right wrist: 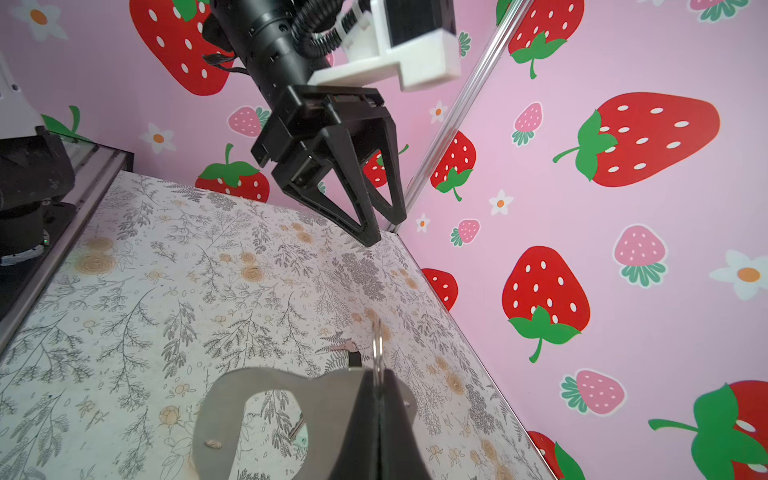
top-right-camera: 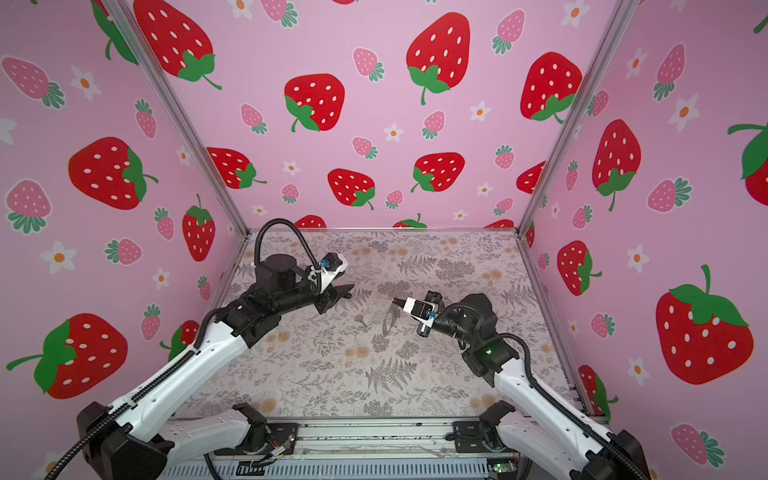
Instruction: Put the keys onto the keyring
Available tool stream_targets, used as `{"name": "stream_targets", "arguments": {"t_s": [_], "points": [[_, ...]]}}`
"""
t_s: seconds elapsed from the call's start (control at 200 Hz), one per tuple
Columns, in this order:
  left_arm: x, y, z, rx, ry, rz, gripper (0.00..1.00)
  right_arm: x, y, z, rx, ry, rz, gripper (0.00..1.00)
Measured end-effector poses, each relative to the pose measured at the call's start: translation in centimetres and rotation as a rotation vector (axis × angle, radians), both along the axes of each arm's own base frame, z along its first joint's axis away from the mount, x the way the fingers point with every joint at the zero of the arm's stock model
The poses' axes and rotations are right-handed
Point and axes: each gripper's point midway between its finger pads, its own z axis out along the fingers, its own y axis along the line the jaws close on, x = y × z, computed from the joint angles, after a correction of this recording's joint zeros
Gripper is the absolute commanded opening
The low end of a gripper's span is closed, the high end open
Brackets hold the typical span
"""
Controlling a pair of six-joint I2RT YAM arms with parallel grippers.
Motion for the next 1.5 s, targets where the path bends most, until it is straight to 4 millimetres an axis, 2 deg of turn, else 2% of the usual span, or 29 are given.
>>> {"name": "stream_targets", "arguments": {"t_s": [0.09,0.225,0.345,0.45,0.695,0.92,1.115,1.501], "points": [[1.9,1.7,-3.0,0.022,0.146,0.141,0.41,0.2,-0.2,-0.5,-0.016,-0.003,-0.021,0.03],[3.7,2.6,-7.5,0.067,0.333,0.251,0.38,0.5,-0.5,-1.2,-0.052,-0.008,-0.044,0.03],[4.4,3.2,-11.3,0.117,0.47,0.299,0.37,0.5,-0.7,-1.8,-0.08,-0.008,-0.054,0.03],[4.5,3.2,-13.5,0.142,0.573,0.315,0.34,0.4,-1.0,-1.9,-0.094,-0.018,-0.065,0.03],[3.6,1.7,-16.0,0.135,0.664,0.282,0.34,0.1,-1.6,-2.0,-0.112,-0.042,-0.088,0.03],[2.9,0.6,-19.4,0.167,0.72,0.261,0.28,0.2,-1.7,-2.6,-0.138,-0.038,-0.089,0.03],[1.9,-0.4,-22.2,0.197,0.748,0.239,0.27,0.2,-1.8,-3.0,-0.148,-0.03,-0.088,0.03],[2.5,-0.6,-23.7,0.22,0.735,0.254,0.27,0.2,-1.8,-3.2,-0.152,-0.027,-0.089,0.03]]}}
